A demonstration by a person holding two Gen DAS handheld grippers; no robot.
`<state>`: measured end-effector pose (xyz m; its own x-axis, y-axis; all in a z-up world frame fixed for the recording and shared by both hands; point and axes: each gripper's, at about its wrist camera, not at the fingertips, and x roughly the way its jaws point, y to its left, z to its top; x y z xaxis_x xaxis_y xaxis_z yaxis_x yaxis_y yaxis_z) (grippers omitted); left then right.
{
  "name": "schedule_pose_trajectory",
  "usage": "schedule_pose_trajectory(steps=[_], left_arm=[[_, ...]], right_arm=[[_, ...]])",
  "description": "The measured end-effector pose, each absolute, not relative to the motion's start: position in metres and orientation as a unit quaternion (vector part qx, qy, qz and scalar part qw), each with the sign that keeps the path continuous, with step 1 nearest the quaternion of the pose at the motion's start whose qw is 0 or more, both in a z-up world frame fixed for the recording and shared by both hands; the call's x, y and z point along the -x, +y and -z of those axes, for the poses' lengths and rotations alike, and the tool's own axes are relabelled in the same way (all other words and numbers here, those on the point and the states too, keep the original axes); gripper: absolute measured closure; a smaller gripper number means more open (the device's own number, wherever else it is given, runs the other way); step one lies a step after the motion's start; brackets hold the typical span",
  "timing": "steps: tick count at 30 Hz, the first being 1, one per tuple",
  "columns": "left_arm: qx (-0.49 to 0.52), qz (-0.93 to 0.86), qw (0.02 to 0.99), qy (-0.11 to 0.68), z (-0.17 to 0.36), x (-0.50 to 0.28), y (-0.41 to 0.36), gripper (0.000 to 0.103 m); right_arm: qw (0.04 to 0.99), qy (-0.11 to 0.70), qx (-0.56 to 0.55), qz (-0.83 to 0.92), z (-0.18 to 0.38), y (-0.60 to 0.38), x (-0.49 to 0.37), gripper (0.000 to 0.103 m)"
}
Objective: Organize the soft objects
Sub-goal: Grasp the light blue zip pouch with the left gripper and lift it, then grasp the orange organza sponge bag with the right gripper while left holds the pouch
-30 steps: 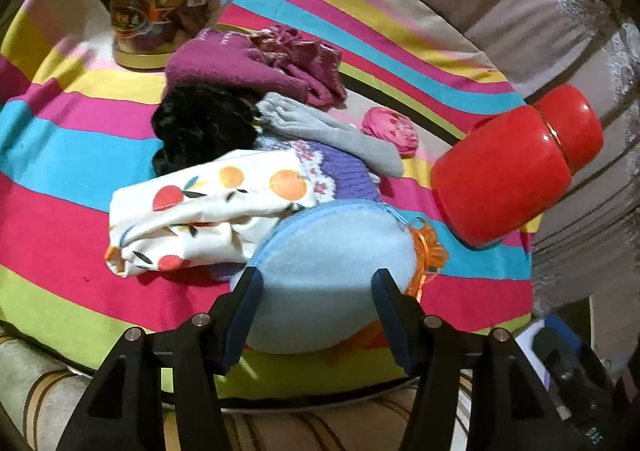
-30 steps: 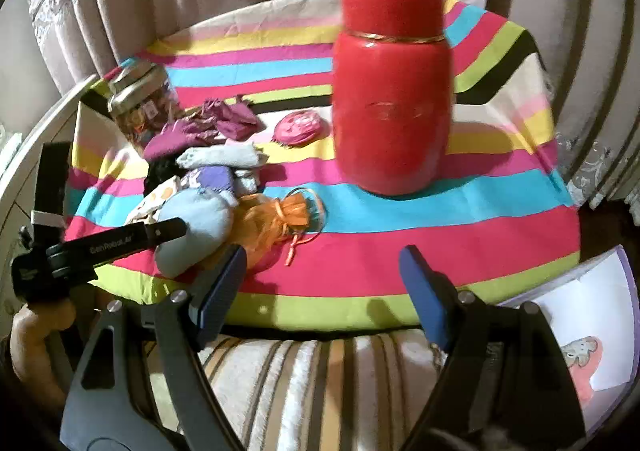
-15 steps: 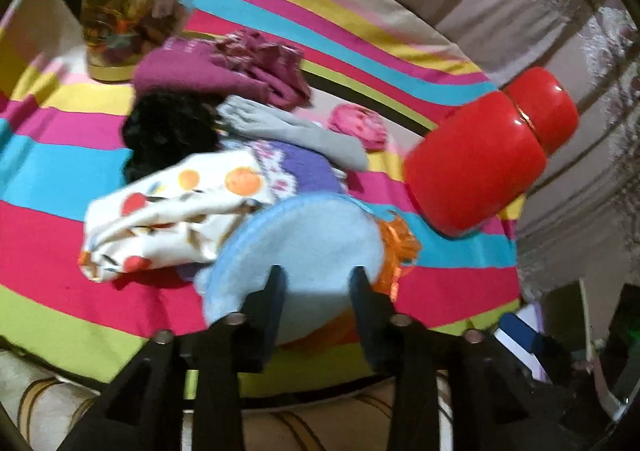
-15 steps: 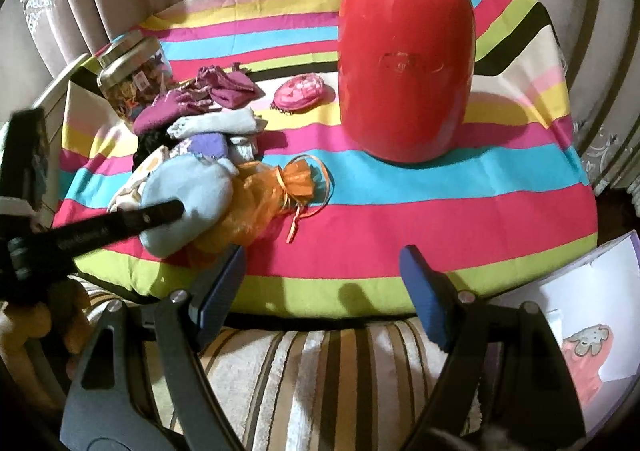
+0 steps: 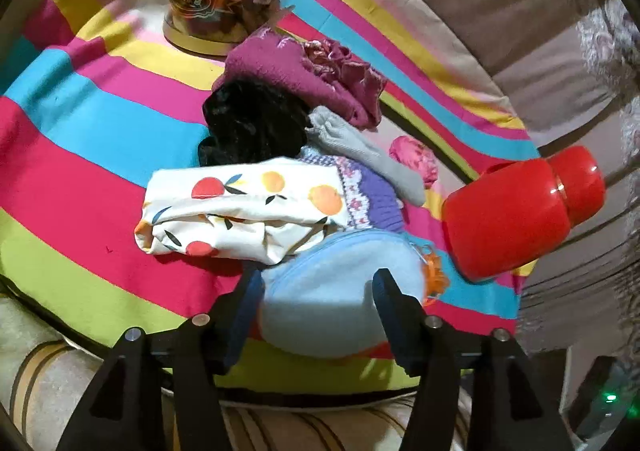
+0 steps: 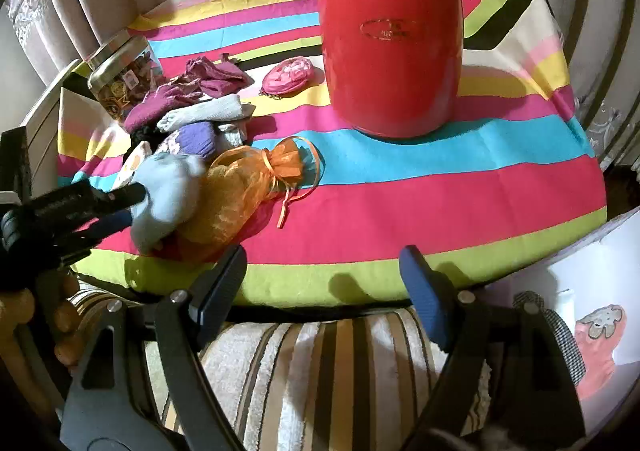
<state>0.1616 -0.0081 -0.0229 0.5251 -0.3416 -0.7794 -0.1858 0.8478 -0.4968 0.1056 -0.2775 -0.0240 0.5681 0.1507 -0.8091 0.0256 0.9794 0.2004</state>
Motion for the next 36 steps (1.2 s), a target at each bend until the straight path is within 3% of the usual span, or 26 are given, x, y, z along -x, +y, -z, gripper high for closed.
schedule_pose_trajectory(steps=[4, 11, 12, 14, 17, 21, 36], left_arm=[[0.25, 0.046, 0.829, 0.498, 0.024, -0.163, -0.011, 0.034], [0.245, 0.062, 0.804, 0.538, 0.046, -0.177, -0.021, 0.034], [0.246, 0.073, 0.8, 0.543, 0.049, -0.18, -0.022, 0.036], [0.249, 0.097, 0.793, 0.547, 0.054, -0.182, -0.024, 0.058], [0.224, 0.106, 0.814, 0.525, 0.039, -0.175, -0.031, 0.071], [0.201, 0.123, 0.84, 0.488, 0.017, -0.166, -0.042, 0.073], [0.315, 0.148, 0.866, 0.359, -0.014, -0.16, -0.002, 0.075]], right_arm=[[0.877, 0.467, -0.108, -0.036, 0.027, -0.281, -0.106, 0.022], [0.876, 0.469, -0.111, -0.035, 0.029, -0.282, -0.107, 0.022], [0.875, 0.469, -0.112, -0.035, 0.03, -0.283, -0.107, 0.022], [0.874, 0.471, -0.113, -0.034, 0.031, -0.282, -0.108, 0.022], [0.875, 0.47, -0.107, -0.035, 0.03, -0.28, -0.108, 0.022], [0.875, 0.47, -0.108, -0.033, 0.03, -0.281, -0.106, 0.022], [0.849, 0.51, -0.114, -0.077, 0.033, -0.262, -0.126, 0.022]])
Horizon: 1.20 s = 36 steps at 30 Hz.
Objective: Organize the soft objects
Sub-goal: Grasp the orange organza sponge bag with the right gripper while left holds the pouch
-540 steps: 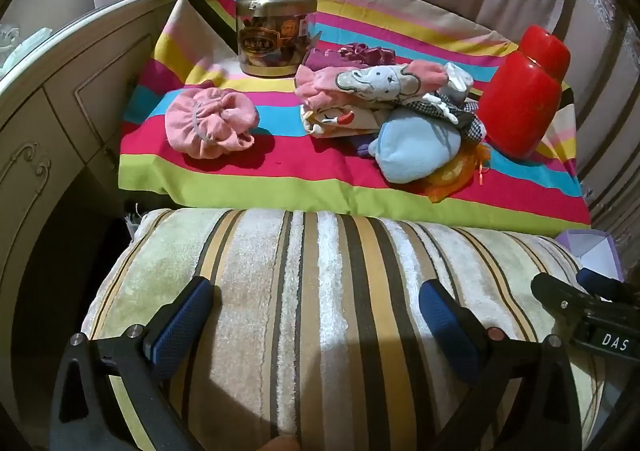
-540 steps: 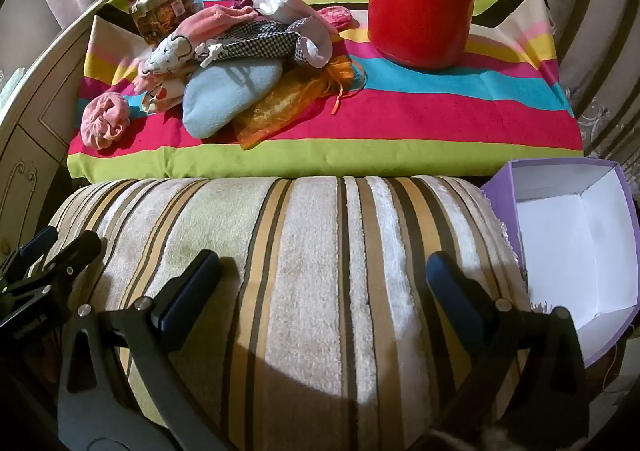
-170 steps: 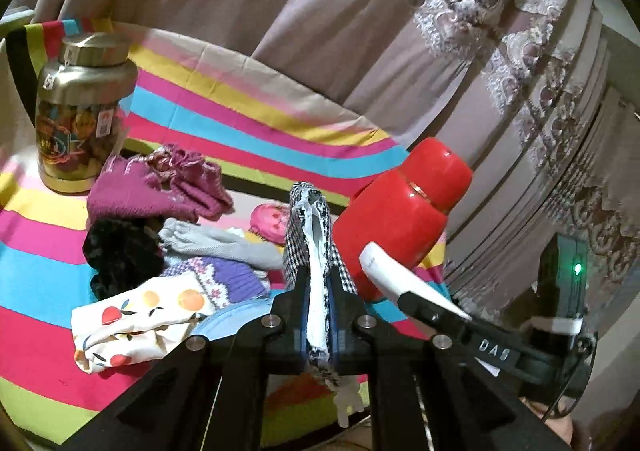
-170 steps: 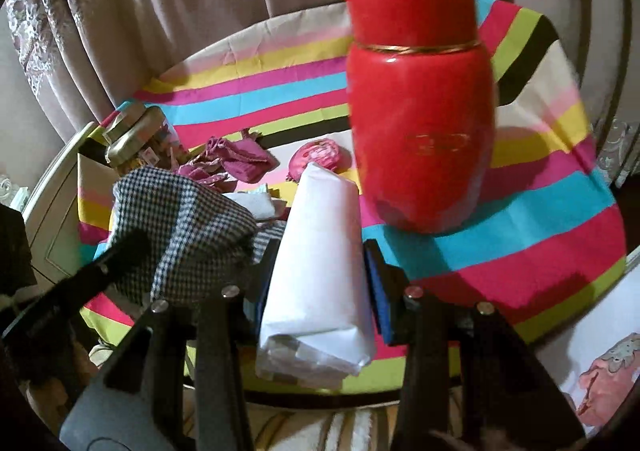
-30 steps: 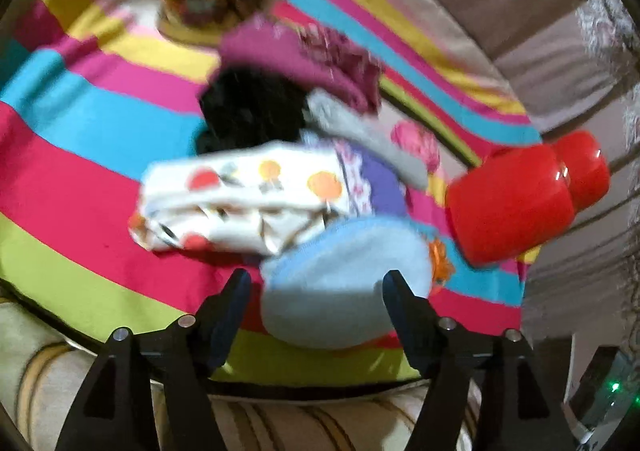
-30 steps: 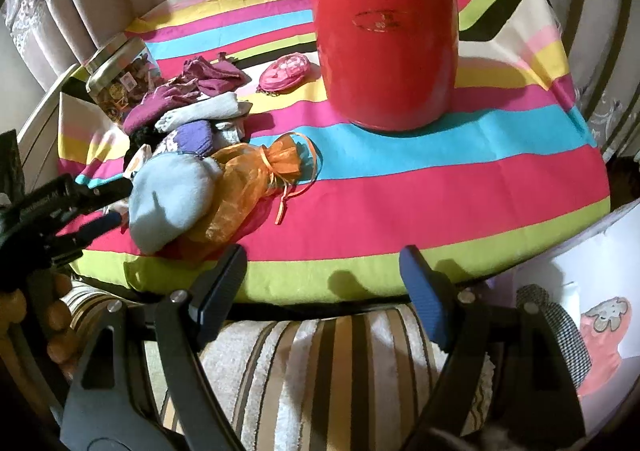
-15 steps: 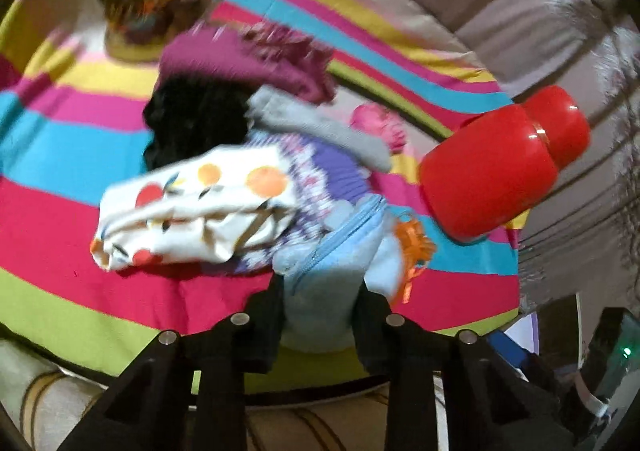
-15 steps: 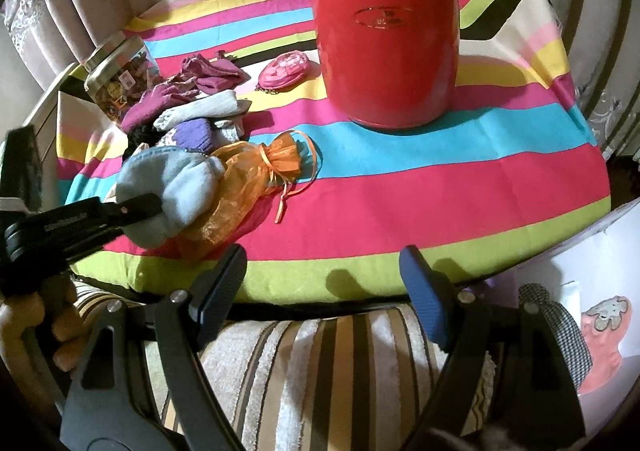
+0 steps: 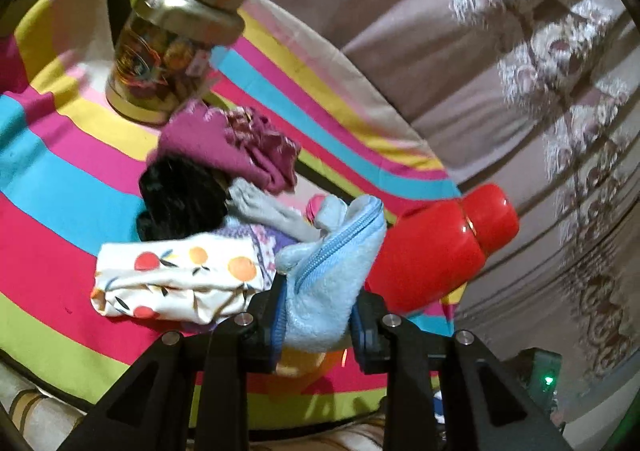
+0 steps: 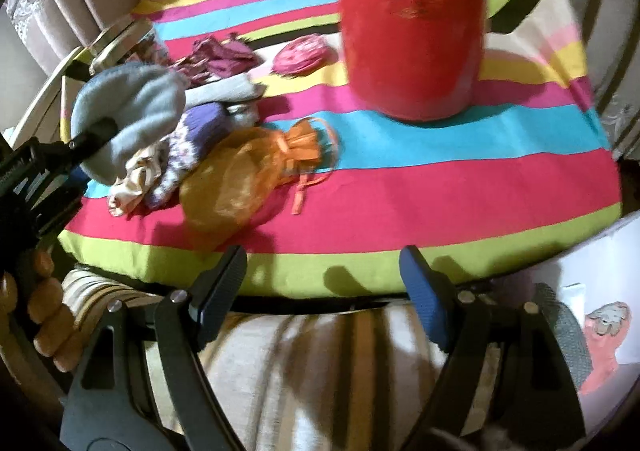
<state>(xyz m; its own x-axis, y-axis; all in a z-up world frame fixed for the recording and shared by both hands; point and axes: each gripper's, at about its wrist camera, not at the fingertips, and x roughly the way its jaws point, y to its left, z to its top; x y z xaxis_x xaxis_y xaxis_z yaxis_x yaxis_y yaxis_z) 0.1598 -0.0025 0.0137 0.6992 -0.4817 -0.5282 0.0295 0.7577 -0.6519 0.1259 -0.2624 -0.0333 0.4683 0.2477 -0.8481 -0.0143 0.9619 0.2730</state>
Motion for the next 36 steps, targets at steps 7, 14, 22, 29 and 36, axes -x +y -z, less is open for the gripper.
schedule_pose_trajectory(steps=[7, 14, 22, 29, 36], left_arm=[[0.337, 0.119, 0.872, 0.336, -0.017, -0.155, 0.016, 0.075], [0.349, 0.106, 0.871, 0.328, -0.014, -0.153, 0.029, 0.075], [0.353, 0.1, 0.871, 0.328, -0.011, -0.154, 0.031, 0.075], [0.35, 0.099, 0.871, 0.33, -0.01, -0.155, 0.03, 0.075], [0.344, 0.1, 0.873, 0.331, -0.01, -0.155, 0.025, 0.075]], right_arm=[[0.835, 0.536, -0.075, -0.105, 0.044, -0.219, -0.157, 0.022], [0.822, 0.547, 0.035, -0.153, 0.057, -0.162, -0.186, 0.022], [0.817, 0.55, 0.074, -0.157, 0.067, -0.138, -0.201, 0.019], [0.822, 0.544, 0.094, -0.143, 0.076, -0.118, -0.215, 0.009], [0.833, 0.526, 0.086, -0.146, 0.077, -0.124, -0.203, 0.019]])
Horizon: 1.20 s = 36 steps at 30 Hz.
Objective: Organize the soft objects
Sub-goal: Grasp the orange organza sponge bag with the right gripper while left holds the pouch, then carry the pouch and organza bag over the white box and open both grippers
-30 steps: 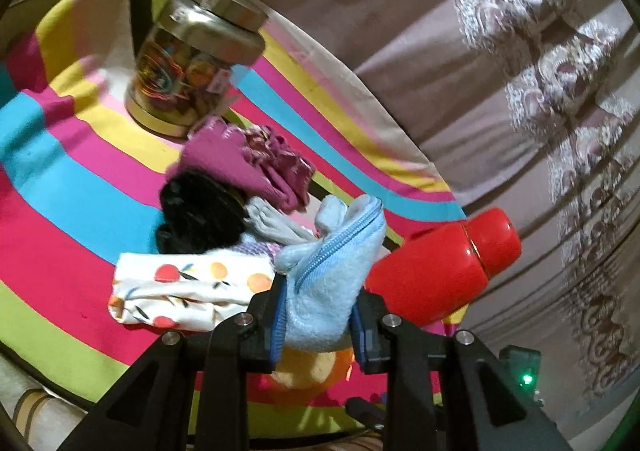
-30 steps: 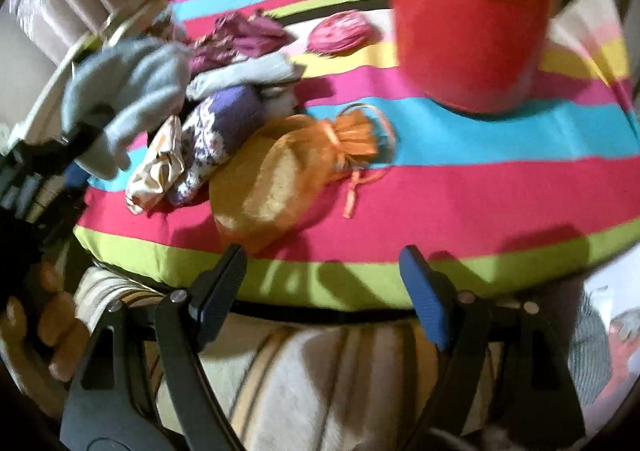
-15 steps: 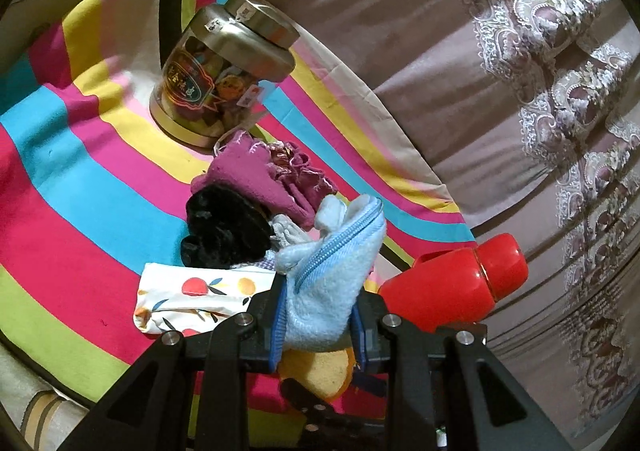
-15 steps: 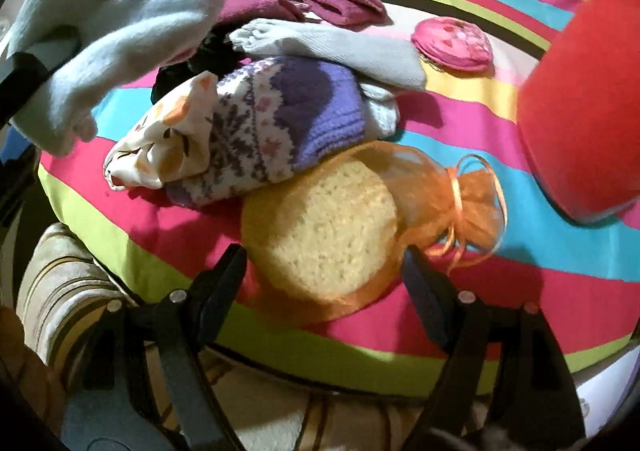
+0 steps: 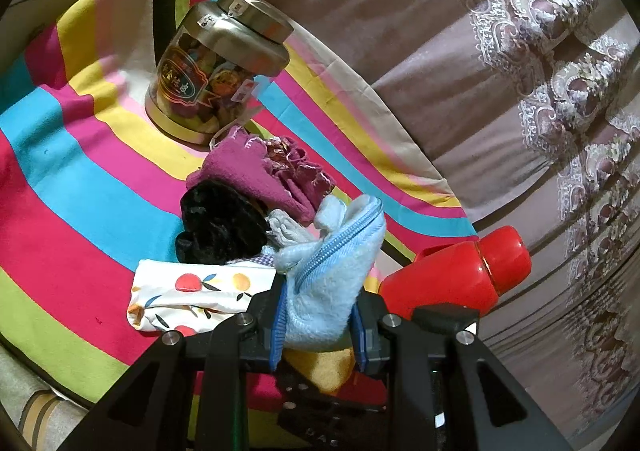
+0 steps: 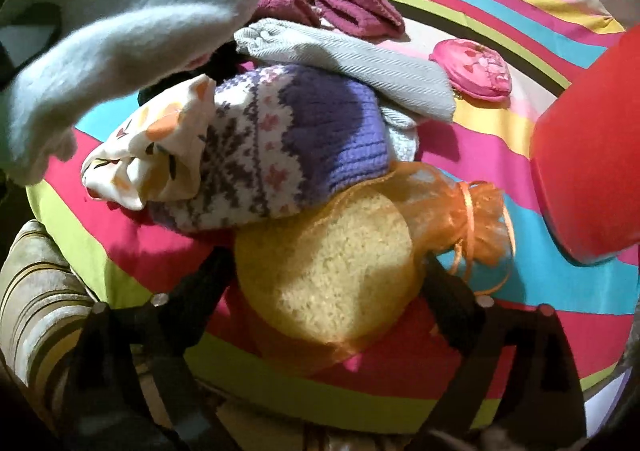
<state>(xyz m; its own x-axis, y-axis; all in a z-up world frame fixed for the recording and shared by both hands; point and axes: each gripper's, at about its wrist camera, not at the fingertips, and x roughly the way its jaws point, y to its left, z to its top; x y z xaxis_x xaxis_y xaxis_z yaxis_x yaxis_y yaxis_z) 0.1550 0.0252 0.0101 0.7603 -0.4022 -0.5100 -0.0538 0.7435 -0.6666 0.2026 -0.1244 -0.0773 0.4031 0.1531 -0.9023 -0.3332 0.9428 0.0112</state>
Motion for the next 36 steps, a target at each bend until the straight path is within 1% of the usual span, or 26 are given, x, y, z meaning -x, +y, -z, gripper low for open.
schedule_pose_trajectory(steps=[5, 12, 25, 36], left_arm=[[0.337, 0.101, 0.876, 0.331, -0.011, -0.154, 0.021, 0.075], [0.332, 0.109, 0.88, 0.323, -0.013, -0.153, 0.016, 0.075], [0.312, 0.138, 0.886, 0.314, -0.021, -0.148, -0.005, 0.075], [0.333, 0.194, 0.854, 0.349, -0.019, -0.145, -0.041, 0.075]], right_arm=[[0.838, 0.523, 0.055, -0.148, 0.075, -0.139, -0.195, 0.019], [0.854, 0.499, 0.041, -0.14, 0.065, -0.158, -0.173, 0.019], [0.883, 0.453, -0.013, -0.12, 0.031, -0.207, -0.155, 0.019], [0.904, 0.412, -0.095, -0.067, 0.01, -0.278, -0.127, 0.019]])
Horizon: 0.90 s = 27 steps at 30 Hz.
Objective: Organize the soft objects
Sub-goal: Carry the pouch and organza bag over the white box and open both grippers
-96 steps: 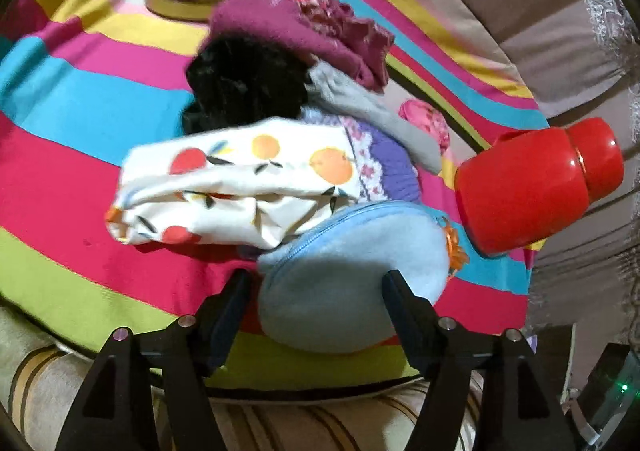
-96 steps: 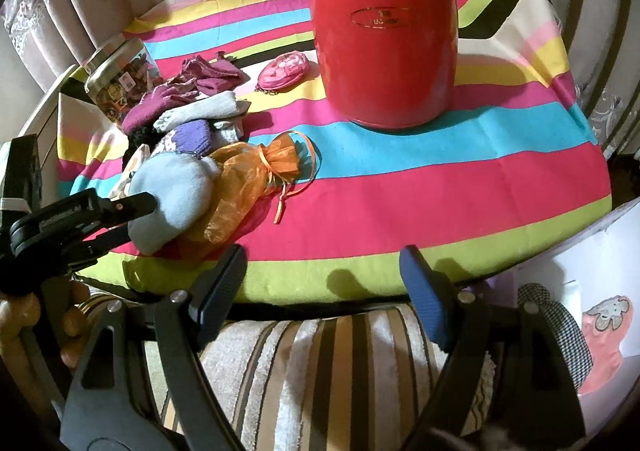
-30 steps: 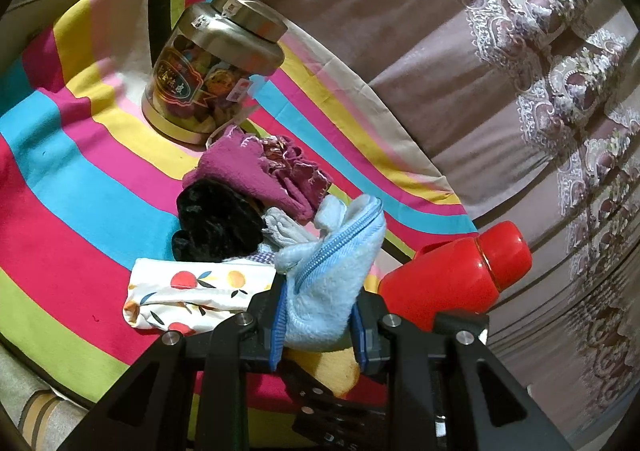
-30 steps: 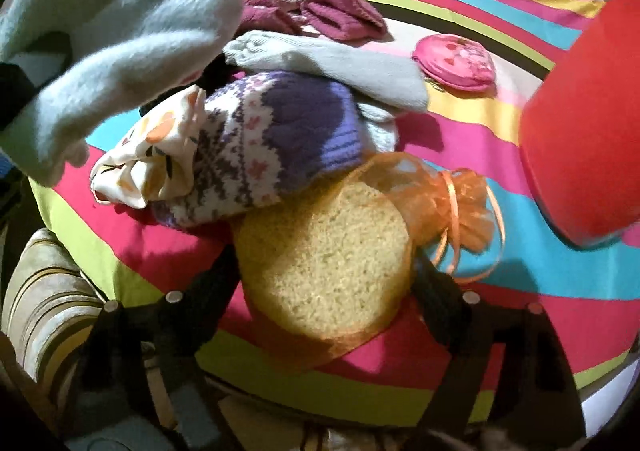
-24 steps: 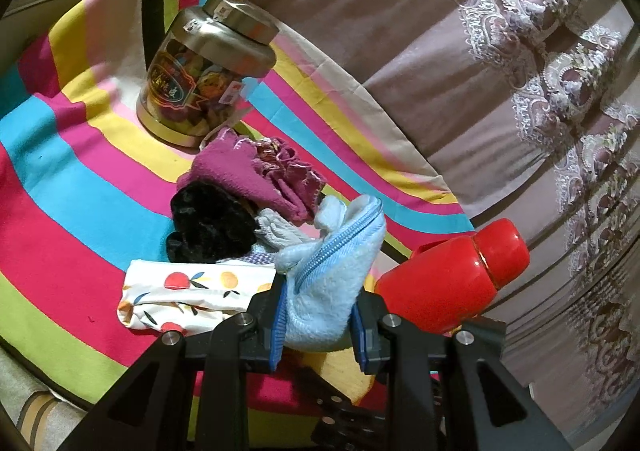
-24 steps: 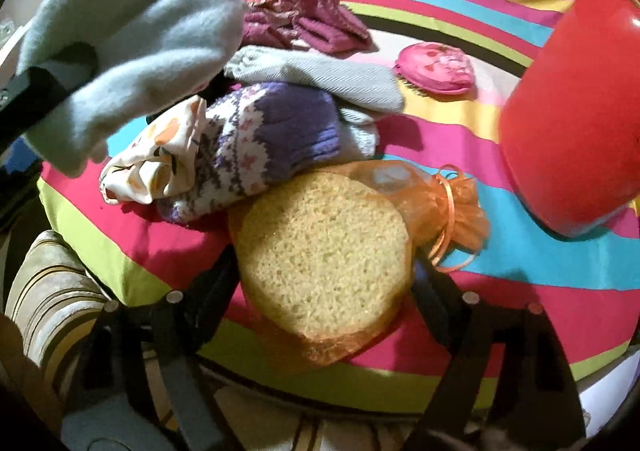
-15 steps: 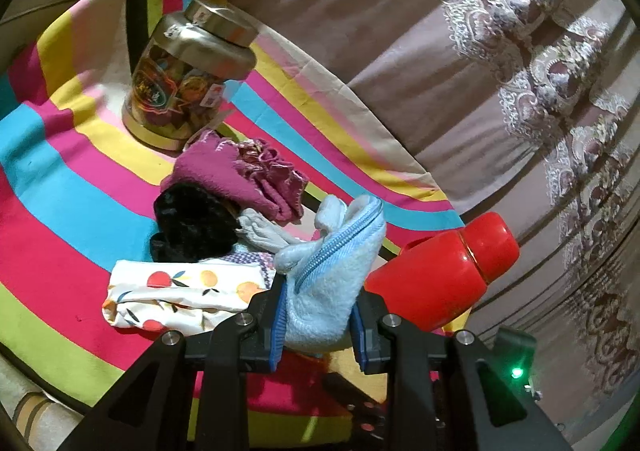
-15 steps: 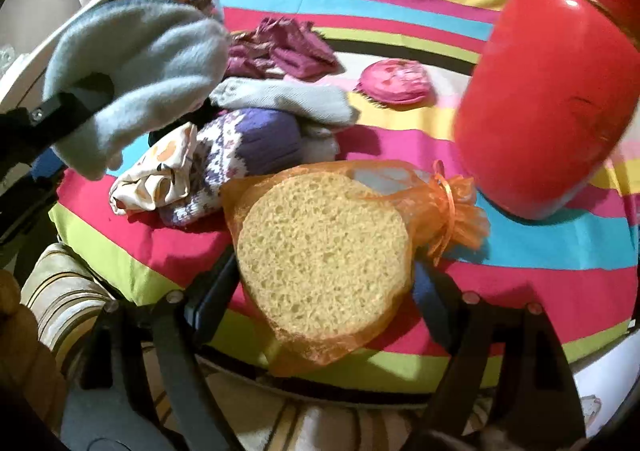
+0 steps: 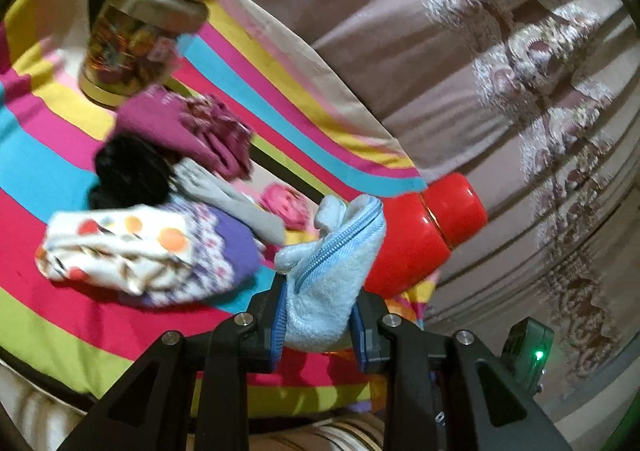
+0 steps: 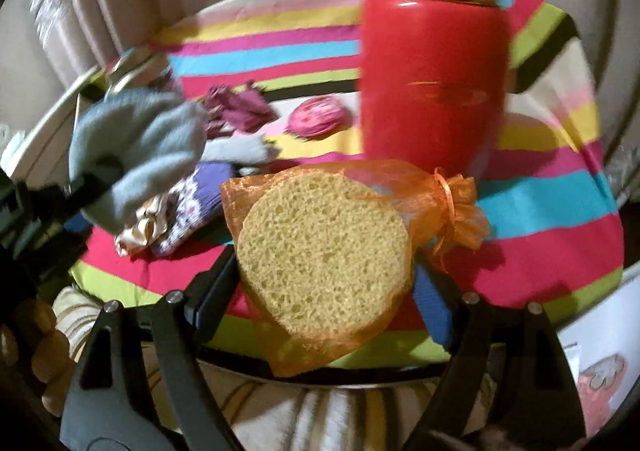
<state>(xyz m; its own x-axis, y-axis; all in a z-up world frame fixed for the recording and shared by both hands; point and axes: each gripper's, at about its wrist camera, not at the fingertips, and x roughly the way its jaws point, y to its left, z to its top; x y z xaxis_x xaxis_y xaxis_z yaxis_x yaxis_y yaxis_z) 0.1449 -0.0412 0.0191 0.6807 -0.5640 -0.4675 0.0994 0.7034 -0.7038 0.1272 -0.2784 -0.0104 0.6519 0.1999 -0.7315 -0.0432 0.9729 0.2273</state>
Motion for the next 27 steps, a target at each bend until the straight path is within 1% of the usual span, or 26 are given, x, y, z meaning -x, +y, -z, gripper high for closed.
schedule_pose_trajectory(steps=[7, 18, 24, 25, 27], left_arm=[[0.319, 0.254, 0.83, 0.382, -0.027, -0.133, -0.096, 0.075], [0.274, 0.344, 0.778, 0.45, -0.028, -0.113, -0.206, 0.075], [0.238, 0.378, 0.763, 0.467, -0.029, -0.1, -0.256, 0.075], [0.233, 0.383, 0.761, 0.468, -0.029, -0.099, -0.262, 0.074], [0.222, 0.393, 0.756, 0.473, -0.029, -0.097, -0.276, 0.066]], right_arm=[[0.912, 0.388, -0.135, -0.005, 0.001, -0.341, -0.1, 0.019], [0.91, 0.365, -0.174, 0.092, -0.008, -0.441, -0.054, 0.019], [0.903, 0.357, -0.191, 0.144, -0.008, -0.483, -0.034, 0.019], [0.902, 0.355, -0.192, 0.153, -0.009, -0.489, -0.03, 0.019], [0.9, 0.349, -0.196, 0.172, -0.011, -0.502, -0.022, 0.019]])
